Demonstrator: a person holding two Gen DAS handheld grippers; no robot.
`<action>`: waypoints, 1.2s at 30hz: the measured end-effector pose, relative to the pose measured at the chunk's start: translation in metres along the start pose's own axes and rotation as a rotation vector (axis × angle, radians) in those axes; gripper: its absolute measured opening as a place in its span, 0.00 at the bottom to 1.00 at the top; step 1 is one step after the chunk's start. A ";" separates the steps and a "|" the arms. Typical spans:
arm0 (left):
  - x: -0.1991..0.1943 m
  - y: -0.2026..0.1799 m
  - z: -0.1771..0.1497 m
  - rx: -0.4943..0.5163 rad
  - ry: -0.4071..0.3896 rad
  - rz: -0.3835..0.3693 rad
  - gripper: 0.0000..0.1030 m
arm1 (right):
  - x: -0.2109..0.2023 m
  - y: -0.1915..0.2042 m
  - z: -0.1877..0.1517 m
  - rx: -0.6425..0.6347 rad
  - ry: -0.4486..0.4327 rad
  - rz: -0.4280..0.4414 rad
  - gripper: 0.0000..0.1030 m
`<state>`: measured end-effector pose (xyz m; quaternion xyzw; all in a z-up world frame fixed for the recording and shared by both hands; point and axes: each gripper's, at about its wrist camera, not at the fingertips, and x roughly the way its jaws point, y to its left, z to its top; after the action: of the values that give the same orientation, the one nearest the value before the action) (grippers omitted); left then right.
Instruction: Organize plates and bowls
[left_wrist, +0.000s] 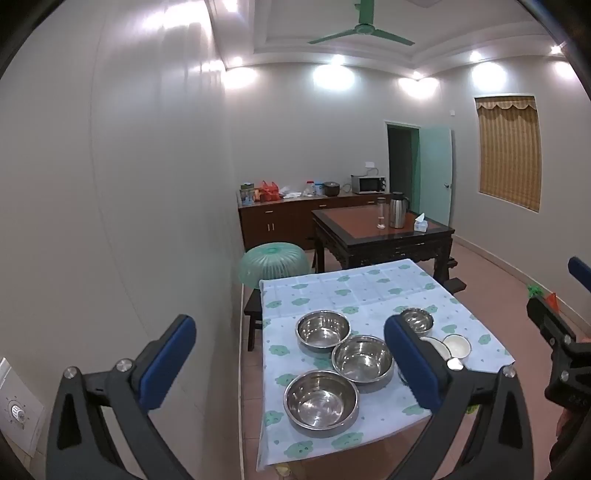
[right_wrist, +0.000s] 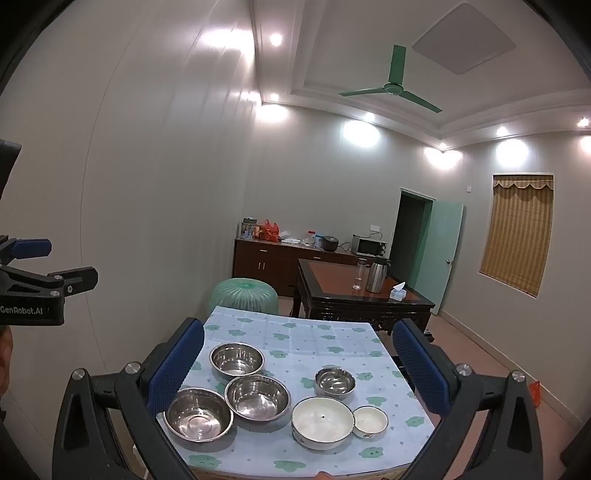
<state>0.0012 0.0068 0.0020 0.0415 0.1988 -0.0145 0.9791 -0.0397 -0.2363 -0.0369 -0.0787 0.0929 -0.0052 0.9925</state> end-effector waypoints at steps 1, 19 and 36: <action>0.000 0.000 0.000 -0.001 0.000 0.000 1.00 | 0.000 0.000 0.000 0.000 0.000 0.001 1.00; 0.000 0.001 -0.001 -0.003 0.001 0.001 1.00 | 0.001 0.000 0.002 0.002 0.000 0.002 1.00; 0.003 0.001 -0.003 -0.004 0.003 0.000 1.00 | 0.006 0.003 0.005 0.002 0.002 0.007 1.00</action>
<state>0.0024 0.0078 -0.0016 0.0393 0.2002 -0.0140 0.9789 -0.0331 -0.2325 -0.0339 -0.0775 0.0942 -0.0018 0.9925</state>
